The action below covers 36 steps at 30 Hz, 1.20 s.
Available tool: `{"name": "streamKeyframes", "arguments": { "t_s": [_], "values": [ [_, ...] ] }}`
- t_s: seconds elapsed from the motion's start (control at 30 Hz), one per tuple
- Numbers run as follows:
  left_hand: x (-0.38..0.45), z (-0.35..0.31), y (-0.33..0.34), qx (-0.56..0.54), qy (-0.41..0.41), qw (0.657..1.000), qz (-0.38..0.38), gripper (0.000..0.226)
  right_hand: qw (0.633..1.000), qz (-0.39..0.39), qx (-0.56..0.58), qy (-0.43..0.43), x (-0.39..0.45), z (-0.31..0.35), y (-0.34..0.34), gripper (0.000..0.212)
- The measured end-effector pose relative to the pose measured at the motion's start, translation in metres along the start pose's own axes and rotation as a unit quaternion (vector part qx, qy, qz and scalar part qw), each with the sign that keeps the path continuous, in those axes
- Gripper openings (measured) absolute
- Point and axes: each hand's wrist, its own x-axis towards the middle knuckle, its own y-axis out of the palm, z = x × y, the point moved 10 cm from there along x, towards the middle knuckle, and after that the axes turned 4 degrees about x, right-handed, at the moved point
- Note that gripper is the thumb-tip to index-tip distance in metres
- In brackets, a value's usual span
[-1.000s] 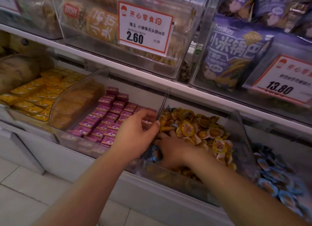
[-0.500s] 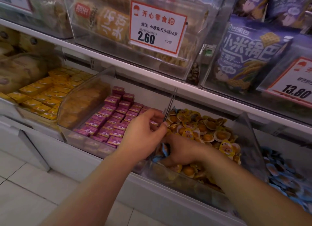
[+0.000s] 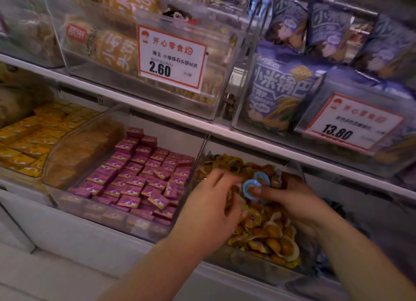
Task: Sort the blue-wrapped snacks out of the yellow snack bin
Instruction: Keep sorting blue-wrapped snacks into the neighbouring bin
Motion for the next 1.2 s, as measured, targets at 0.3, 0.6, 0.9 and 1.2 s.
{"name": "streamKeyframes", "arguments": {
  "t_s": [0.3,0.6,0.9,1.2],
  "values": [
    [0.004,0.007,0.058,-0.217,-0.141,0.956,0.137,0.049,0.985,0.01,0.147,0.088,-0.025,-0.027,0.015,0.021],
    [0.003,0.02,0.053,-0.221,-0.162,0.956,0.106,0.027,0.969,0.087,0.182,0.141,-0.034,-0.024,0.012,0.026],
    [0.008,0.028,0.036,-0.297,-0.185,0.937,0.009,0.023,0.994,-0.078,-0.072,-0.02,-0.039,0.001,-0.011,0.025],
    [0.002,-0.027,0.026,-0.087,-0.038,0.995,0.012,0.028,0.954,-0.049,0.288,0.07,-0.047,-0.016,0.025,0.014]
  ]
}}
